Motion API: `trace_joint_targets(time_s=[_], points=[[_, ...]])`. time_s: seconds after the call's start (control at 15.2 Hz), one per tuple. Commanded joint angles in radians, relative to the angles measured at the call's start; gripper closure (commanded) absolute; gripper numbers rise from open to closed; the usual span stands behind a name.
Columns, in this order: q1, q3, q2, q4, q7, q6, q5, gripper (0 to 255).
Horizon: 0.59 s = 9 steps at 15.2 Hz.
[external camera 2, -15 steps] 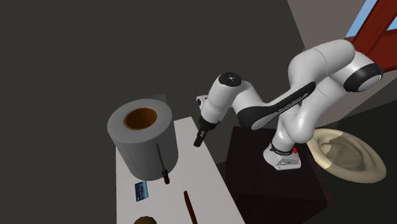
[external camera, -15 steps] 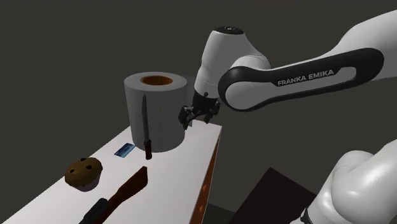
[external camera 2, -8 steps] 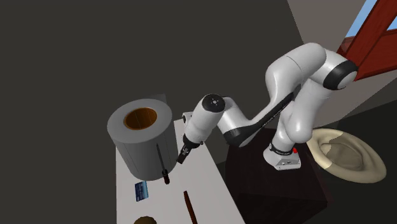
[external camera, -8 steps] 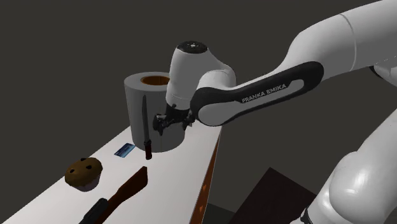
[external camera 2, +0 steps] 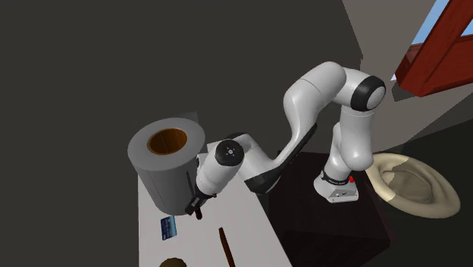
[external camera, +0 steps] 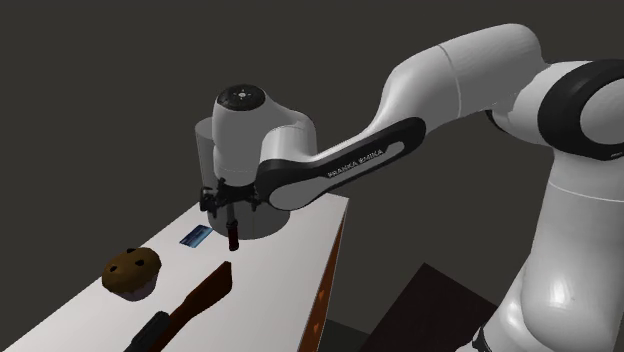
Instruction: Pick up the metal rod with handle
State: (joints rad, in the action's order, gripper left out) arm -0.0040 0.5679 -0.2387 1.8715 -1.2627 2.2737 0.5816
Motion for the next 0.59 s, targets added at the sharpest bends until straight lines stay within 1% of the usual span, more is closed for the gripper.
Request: trace_joint_targets(time_s=[0.0,0.4,0.53], points=[[0.017,-0.008,-0.036,-0.028,-0.029,-0.003,0.033,0],[0.029,-0.028,-0.077,0.005,-0.083,0.055,0.088,0],[0.029,-0.028,-0.077,0.005,-0.083,0.055,0.088,0]])
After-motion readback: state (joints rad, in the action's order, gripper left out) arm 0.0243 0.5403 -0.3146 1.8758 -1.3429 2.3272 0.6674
